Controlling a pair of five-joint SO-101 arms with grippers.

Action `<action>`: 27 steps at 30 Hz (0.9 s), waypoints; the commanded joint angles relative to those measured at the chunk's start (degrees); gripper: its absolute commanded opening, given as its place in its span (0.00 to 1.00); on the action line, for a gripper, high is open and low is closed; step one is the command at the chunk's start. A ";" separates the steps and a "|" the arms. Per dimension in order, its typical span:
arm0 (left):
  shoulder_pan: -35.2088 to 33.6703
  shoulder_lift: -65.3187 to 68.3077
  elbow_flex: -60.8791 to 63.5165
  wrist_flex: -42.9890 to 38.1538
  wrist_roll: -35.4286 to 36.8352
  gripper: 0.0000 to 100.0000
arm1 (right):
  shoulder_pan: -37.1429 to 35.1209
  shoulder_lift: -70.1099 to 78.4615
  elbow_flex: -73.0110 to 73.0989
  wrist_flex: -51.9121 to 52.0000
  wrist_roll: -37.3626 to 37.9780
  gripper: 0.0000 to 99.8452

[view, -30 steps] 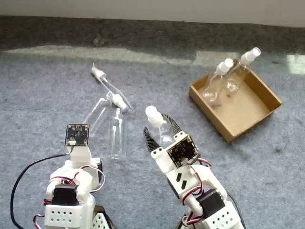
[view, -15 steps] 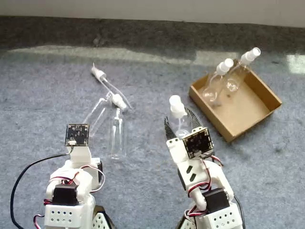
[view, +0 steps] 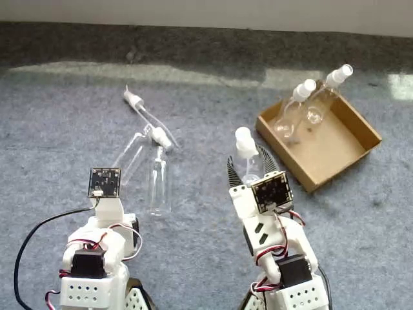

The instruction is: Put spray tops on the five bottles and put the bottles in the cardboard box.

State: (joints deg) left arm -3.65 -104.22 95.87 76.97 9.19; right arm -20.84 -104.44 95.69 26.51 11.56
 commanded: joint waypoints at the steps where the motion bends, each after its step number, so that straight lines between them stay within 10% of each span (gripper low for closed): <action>1: 0.92 -0.22 1.19 -0.53 0.62 0.01 | 0.66 -0.84 9.45 1.54 0.18 0.12; 27: 2.15 -0.13 1.19 -0.53 0.70 0.01 | 0.66 -0.57 9.54 4.00 0.18 0.12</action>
State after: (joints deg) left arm -2.59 -104.22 95.87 76.97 9.45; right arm -20.84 -104.44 95.69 30.37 11.56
